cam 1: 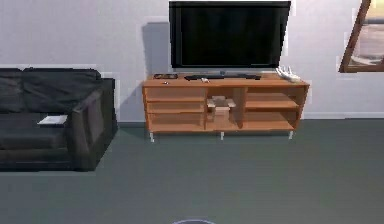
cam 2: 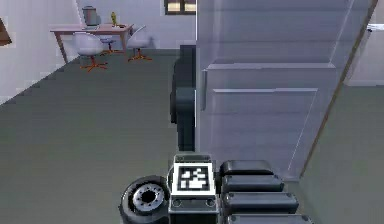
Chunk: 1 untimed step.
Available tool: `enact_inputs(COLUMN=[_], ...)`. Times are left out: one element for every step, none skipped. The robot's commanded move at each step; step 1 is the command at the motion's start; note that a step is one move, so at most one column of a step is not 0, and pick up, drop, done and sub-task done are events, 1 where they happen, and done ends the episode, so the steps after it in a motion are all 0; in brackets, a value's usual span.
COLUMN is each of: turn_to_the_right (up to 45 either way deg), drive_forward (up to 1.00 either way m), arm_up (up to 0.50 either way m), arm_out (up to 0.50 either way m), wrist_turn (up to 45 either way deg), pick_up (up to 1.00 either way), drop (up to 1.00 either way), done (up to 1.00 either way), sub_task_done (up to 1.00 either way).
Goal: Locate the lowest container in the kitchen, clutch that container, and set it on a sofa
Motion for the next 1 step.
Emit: enact_inputs(turn_to_the_right=[-36.0], drive_forward=[0.00], arm_up=[0.00], arm_out=[0.00], wrist_turn=[0.0], pick_up=[0.00], drop=[0.00], done=[0.00], sub_task_done=[0.00])
